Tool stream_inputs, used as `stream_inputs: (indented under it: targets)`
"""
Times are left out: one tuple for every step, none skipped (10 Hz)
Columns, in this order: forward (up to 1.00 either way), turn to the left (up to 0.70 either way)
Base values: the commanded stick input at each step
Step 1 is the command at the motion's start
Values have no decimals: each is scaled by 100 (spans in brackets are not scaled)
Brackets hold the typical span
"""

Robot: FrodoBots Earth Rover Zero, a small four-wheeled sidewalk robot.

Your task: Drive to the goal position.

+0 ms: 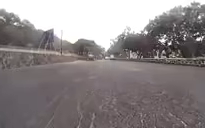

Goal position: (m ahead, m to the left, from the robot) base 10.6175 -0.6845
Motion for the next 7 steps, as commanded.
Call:
stream_inputs:
  targets:
    - [70, 0]
    - [70, 0]
    - [70, 0]
    - [70, 0]
    - [70, 0]
    - [70, 0]
    - [70, 0]
